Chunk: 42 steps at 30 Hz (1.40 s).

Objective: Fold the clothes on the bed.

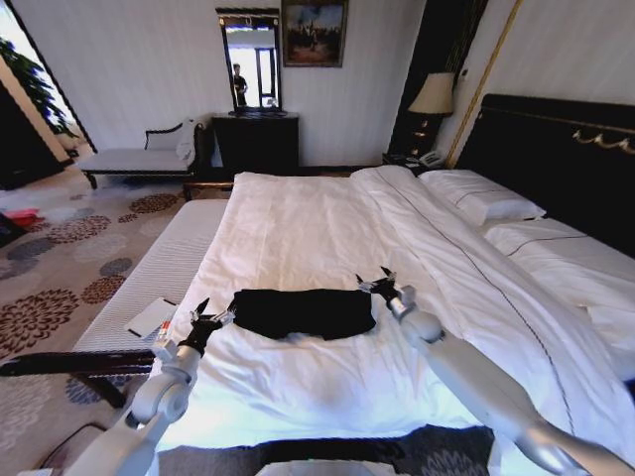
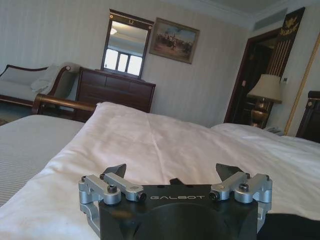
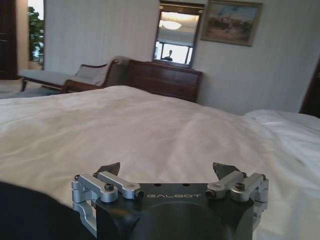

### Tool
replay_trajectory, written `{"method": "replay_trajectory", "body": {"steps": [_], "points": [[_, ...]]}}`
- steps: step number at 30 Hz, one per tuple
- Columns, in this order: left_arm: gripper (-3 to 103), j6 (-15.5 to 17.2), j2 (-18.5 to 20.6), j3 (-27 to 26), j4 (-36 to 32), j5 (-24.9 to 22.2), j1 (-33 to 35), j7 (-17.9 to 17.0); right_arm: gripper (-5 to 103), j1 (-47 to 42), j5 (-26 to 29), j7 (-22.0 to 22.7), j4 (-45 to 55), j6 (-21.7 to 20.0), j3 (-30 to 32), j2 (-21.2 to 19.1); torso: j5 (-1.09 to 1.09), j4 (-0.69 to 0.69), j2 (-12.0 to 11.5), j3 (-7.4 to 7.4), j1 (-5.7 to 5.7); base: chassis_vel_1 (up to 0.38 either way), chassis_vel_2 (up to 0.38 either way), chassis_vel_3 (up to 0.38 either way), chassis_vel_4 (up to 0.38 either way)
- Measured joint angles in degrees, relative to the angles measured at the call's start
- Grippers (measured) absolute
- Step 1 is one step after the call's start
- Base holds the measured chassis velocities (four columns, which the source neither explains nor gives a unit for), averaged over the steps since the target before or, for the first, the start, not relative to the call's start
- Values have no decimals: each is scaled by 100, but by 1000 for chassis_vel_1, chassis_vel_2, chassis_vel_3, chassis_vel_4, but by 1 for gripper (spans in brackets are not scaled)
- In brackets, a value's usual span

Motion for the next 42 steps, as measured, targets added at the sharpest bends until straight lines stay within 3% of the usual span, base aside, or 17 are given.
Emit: {"method": "replay_trajectory", "body": {"steps": [4,19,42], "points": [[100,61,39,-36,-177,-92,46,0,100,-10,-266,-146,-243,209,-132,54,1,-5,0,0,-1,0,0,0,0],[100,96,27,-76,-444,-104,278,-4,100,-73,-879,-430,-669,701,-265,-39,0,-1,0,-1,-1,0,0,0,0],[100,164,-24,-246,-537,-356,242,-105,100,-1215,-1681,-459,334,877,-123,-485,1,-2,0,-1,-2,0,0,0,0]]}}
